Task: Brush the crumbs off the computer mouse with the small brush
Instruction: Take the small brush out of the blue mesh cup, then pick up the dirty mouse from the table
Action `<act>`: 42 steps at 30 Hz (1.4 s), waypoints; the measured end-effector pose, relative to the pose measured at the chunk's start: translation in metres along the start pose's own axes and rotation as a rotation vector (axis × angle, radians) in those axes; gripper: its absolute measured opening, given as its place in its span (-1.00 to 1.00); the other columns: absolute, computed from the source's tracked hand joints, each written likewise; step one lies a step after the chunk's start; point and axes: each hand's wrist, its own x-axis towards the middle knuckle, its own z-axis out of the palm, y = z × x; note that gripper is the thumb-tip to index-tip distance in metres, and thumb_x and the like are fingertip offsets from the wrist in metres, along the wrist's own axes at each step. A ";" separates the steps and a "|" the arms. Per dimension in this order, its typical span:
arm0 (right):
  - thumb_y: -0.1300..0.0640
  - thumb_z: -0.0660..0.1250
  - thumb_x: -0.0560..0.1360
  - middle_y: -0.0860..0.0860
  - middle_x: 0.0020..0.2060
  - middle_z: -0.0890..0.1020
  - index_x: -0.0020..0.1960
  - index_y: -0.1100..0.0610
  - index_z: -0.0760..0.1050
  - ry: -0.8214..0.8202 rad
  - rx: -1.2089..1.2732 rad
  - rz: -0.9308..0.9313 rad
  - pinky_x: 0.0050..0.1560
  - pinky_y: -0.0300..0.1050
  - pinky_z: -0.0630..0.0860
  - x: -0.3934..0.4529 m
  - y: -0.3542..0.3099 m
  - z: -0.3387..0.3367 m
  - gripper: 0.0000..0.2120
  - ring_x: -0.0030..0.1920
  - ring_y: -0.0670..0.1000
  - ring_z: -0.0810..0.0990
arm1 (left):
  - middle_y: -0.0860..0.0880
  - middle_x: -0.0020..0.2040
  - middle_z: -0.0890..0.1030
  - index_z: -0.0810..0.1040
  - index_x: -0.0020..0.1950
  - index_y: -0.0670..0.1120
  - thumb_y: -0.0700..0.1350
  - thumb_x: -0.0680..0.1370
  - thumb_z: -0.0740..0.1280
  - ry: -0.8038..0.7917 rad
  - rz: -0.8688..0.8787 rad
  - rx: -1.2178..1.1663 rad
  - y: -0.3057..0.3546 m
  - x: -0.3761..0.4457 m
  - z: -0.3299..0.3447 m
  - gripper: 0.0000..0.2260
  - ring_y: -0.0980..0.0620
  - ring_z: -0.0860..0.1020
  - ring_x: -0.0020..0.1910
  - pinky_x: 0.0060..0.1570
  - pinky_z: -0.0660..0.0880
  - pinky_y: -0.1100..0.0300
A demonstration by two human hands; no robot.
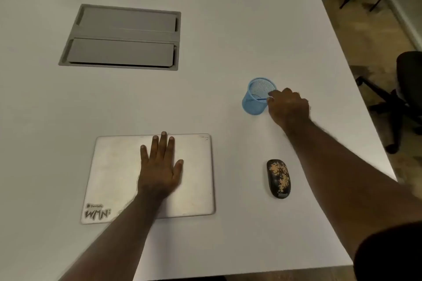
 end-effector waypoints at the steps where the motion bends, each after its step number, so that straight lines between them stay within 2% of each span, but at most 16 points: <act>1: 0.12 0.27 0.53 0.17 -0.25 0.66 -0.05 0.14 0.67 -0.088 0.055 0.027 -0.30 -0.06 0.57 0.007 0.001 0.004 -0.79 -0.27 0.20 0.65 | -0.13 0.60 0.06 0.11 0.57 -0.12 0.11 0.57 0.06 -0.005 -0.008 -0.004 0.001 -0.001 -0.001 -0.39 -0.14 0.04 0.58 0.47 0.00 -0.27; 3: 0.02 0.13 0.62 0.17 -0.05 0.66 0.09 0.14 0.60 -0.378 0.152 0.121 -0.10 -0.02 0.51 0.016 0.001 0.011 -0.69 -0.04 0.22 0.64 | -0.13 0.60 0.06 0.12 0.57 -0.12 0.11 0.57 0.06 0.001 -0.018 0.013 0.001 0.000 -0.004 -0.40 -0.15 0.04 0.58 0.47 0.01 -0.27; 4: -0.03 0.13 0.63 0.17 0.03 0.66 0.16 0.15 0.58 -0.420 0.173 0.165 -0.03 -0.01 0.49 0.021 0.001 0.013 -0.65 0.03 0.23 0.63 | -0.13 0.60 0.06 0.12 0.57 -0.12 0.10 0.57 0.06 -0.010 -0.018 0.031 0.001 -0.002 -0.003 -0.40 -0.15 0.04 0.57 0.47 0.02 -0.27; 7: -0.09 0.20 0.59 0.17 0.14 0.65 0.22 0.16 0.55 -0.440 0.178 0.262 -0.01 -0.06 0.45 0.029 -0.001 0.020 -0.61 0.12 0.23 0.61 | -0.13 0.60 0.06 0.12 0.57 -0.12 0.10 0.57 0.05 -0.019 -0.015 0.033 0.002 -0.002 -0.003 -0.40 -0.15 0.03 0.58 0.48 0.00 -0.26; 10: -0.11 0.30 0.52 0.16 0.14 0.64 0.22 0.14 0.55 -0.494 0.210 0.361 -0.08 -0.08 0.35 0.038 -0.003 0.017 -0.60 0.12 0.22 0.62 | -0.12 0.60 0.03 0.08 0.58 -0.11 0.11 0.57 0.03 -0.034 -0.018 0.027 0.001 -0.002 -0.002 -0.39 -0.14 0.00 0.58 0.49 -0.02 -0.25; 13: -0.10 0.35 0.49 0.16 0.14 0.65 0.21 0.14 0.55 -0.503 0.217 0.386 -0.09 -0.09 0.37 0.041 -0.002 0.015 -0.60 0.11 0.22 0.63 | -0.13 0.60 0.04 0.10 0.57 -0.12 0.11 0.57 0.03 -0.035 -0.018 0.015 0.003 -0.002 -0.004 -0.40 -0.15 0.01 0.58 0.48 -0.01 -0.26; 21: 0.07 0.21 0.58 0.15 0.07 0.68 0.14 0.14 0.61 -0.417 0.346 0.411 -0.07 -0.09 0.47 0.030 0.010 -0.004 -0.72 0.05 0.22 0.64 | -0.17 0.58 0.11 0.19 0.54 -0.16 0.09 0.57 0.06 -0.047 -0.007 0.017 0.005 -0.003 -0.009 -0.41 -0.19 0.09 0.56 0.45 0.05 -0.29; 23: 0.07 0.18 0.59 0.11 0.02 0.69 0.11 0.15 0.61 -0.359 0.488 0.456 -0.06 -0.10 0.54 0.022 0.020 -0.016 -0.72 -0.03 0.18 0.67 | -0.17 0.58 0.10 0.21 0.53 -0.18 0.10 0.56 0.04 -0.058 -0.015 -0.006 0.007 -0.001 -0.011 -0.40 -0.20 0.08 0.56 0.45 0.03 -0.31; 25: 0.08 0.20 0.58 0.05 0.00 0.71 0.10 0.15 0.59 -0.309 0.807 0.570 -0.17 -0.10 0.62 0.006 0.032 -0.028 -0.75 -0.18 0.09 0.71 | -0.18 0.59 0.06 0.21 0.53 -0.19 0.11 0.55 0.01 -0.073 -0.040 -0.030 0.011 0.002 -0.016 -0.39 -0.20 0.05 0.57 0.45 0.01 -0.29; 28: 0.13 0.23 0.60 -0.02 -0.05 0.73 0.15 0.11 0.55 -0.255 1.185 0.746 -0.36 -0.26 0.51 -0.038 0.050 -0.037 -0.81 -0.30 -0.06 0.68 | -0.19 0.60 0.01 0.19 0.54 -0.17 0.13 0.55 0.00 -0.099 -0.038 -0.075 0.028 0.009 -0.026 -0.38 -0.21 0.01 0.57 0.46 -0.01 -0.24; 31: 0.18 0.23 0.63 -0.05 -0.05 0.71 0.24 0.05 0.53 -0.300 1.354 0.884 -0.28 -0.24 0.52 -0.097 0.065 -0.029 -0.78 -0.21 -0.10 0.67 | -0.18 0.59 0.05 0.23 0.52 -0.17 -0.03 0.55 0.14 -0.065 0.049 -0.264 0.065 0.010 -0.033 -0.45 -0.19 0.01 0.58 0.50 -0.02 -0.15; 34: 0.21 0.21 0.64 0.09 0.05 0.68 0.22 0.13 0.55 -0.329 1.420 1.020 -0.17 -0.15 0.52 -0.152 0.073 -0.009 -0.79 -0.10 -0.03 0.65 | -0.17 0.53 0.26 0.36 0.44 -0.19 -0.24 0.50 0.25 -0.031 0.086 -0.523 0.116 0.004 -0.034 -0.51 -0.10 0.23 0.52 0.48 0.17 0.04; 36: 0.19 0.23 0.64 0.15 0.09 0.67 0.16 0.13 0.54 -0.326 1.476 1.130 -0.13 -0.11 0.53 -0.178 0.071 0.001 -0.84 -0.02 0.05 0.65 | -0.14 0.39 0.44 0.47 0.36 -0.17 -0.27 0.50 0.25 -0.098 0.052 -0.647 0.151 0.002 -0.031 -0.59 -0.09 0.46 0.35 0.32 0.36 0.20; 38: 0.15 0.23 0.65 0.17 0.11 0.66 0.16 0.14 0.51 -0.327 1.531 1.226 -0.11 -0.07 0.53 -0.193 0.066 0.010 -0.85 0.09 0.11 0.63 | -0.12 0.27 0.54 0.51 0.31 -0.17 -0.25 0.53 0.25 -0.252 -0.044 -0.742 0.182 0.002 -0.027 -0.66 -0.11 0.57 0.16 0.17 0.40 0.31; 39: 0.13 0.21 0.65 0.17 0.13 0.65 0.18 0.15 0.48 -0.323 1.558 1.262 -0.07 -0.06 0.53 -0.198 0.064 0.014 -0.84 0.13 0.13 0.62 | -0.11 0.25 0.56 0.51 0.31 -0.16 -0.22 0.54 0.24 -0.359 -0.126 -0.785 0.195 0.002 -0.023 -0.67 -0.11 0.57 0.16 0.19 0.41 0.29; 42: 0.14 0.16 0.68 0.20 0.19 0.62 0.21 0.18 0.43 -0.287 1.626 1.318 0.10 0.01 0.51 -0.203 0.055 0.022 -0.82 0.19 0.15 0.58 | -0.19 0.27 0.57 0.50 0.34 -0.19 -0.16 0.56 0.22 -0.575 -0.339 -0.923 0.224 0.003 -0.014 -0.65 -0.19 0.55 0.24 0.28 0.46 -0.02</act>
